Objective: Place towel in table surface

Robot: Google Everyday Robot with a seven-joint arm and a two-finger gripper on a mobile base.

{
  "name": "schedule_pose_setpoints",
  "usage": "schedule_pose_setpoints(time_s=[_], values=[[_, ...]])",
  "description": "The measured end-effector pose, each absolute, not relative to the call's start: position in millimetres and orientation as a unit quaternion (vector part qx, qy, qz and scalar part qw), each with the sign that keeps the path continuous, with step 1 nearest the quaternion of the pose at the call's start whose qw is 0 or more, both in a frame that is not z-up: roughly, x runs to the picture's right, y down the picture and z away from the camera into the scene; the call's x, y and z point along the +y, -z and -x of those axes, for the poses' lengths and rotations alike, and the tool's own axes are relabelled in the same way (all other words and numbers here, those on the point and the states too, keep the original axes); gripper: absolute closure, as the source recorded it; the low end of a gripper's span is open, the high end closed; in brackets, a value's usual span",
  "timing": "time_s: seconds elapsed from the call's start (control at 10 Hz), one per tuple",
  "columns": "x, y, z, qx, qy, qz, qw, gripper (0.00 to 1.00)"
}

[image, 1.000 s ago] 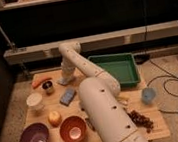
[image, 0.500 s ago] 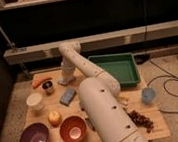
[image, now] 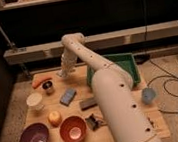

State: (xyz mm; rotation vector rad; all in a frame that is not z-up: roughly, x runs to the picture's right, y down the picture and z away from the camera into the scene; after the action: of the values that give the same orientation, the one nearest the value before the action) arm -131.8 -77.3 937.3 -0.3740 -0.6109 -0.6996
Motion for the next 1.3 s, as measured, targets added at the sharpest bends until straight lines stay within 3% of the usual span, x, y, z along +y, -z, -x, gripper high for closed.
schedule_pose_setpoints(time_s=[0.8, 1.1, 1.3], values=[[-183.7, -783.4, 110.3, -0.264, 0.363, 0.062, 0.891, 1.0], [-192.8, -769.0, 112.8, -0.265, 0.364, 0.062, 0.891, 1.0], [-186.8, -780.5, 110.8, -0.266, 0.361, 0.075, 0.891, 1.0]])
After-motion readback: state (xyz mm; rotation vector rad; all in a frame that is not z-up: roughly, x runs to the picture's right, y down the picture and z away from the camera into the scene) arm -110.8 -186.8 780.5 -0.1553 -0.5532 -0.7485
